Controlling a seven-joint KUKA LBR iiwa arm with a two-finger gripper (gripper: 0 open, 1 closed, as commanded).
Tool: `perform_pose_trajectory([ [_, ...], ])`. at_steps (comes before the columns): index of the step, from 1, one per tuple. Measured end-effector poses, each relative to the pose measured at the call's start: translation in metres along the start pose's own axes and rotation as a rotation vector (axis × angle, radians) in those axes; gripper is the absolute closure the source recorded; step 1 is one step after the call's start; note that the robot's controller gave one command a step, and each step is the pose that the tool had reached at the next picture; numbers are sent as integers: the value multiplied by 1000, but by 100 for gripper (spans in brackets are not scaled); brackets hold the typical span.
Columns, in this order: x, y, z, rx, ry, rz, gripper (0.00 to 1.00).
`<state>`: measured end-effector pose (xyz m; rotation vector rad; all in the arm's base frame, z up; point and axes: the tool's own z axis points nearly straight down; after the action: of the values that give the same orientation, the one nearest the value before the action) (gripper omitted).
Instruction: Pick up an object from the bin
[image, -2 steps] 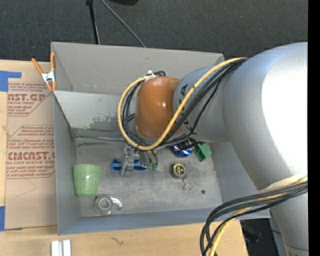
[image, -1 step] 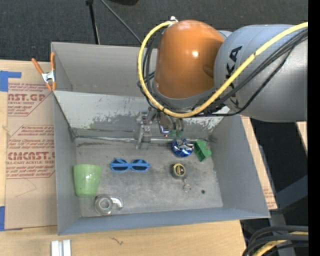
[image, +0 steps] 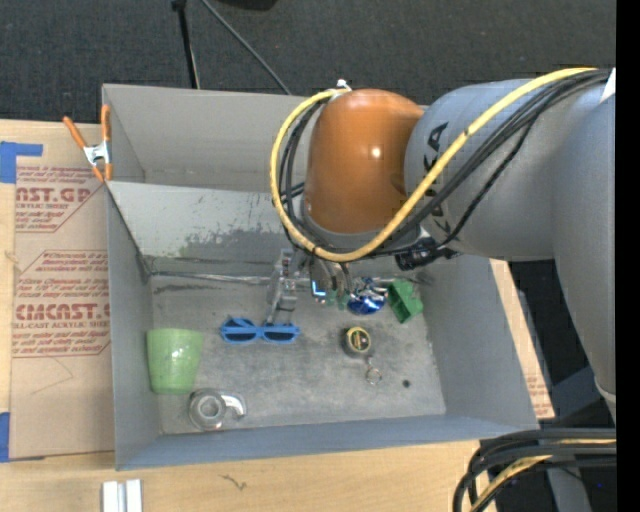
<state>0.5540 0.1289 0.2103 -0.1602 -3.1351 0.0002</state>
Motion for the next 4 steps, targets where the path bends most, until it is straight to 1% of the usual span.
perform_pose_trajectory([
  [1, 64, 48, 142, -2, -2, 241, 100],
  [2, 65, 54, 139, -4, -9, 227, 100],
  [3, 74, 67, 132, -5, -11, 250, 100],
  [4, 77, 73, -4, -6, -9, 270, 100],
])
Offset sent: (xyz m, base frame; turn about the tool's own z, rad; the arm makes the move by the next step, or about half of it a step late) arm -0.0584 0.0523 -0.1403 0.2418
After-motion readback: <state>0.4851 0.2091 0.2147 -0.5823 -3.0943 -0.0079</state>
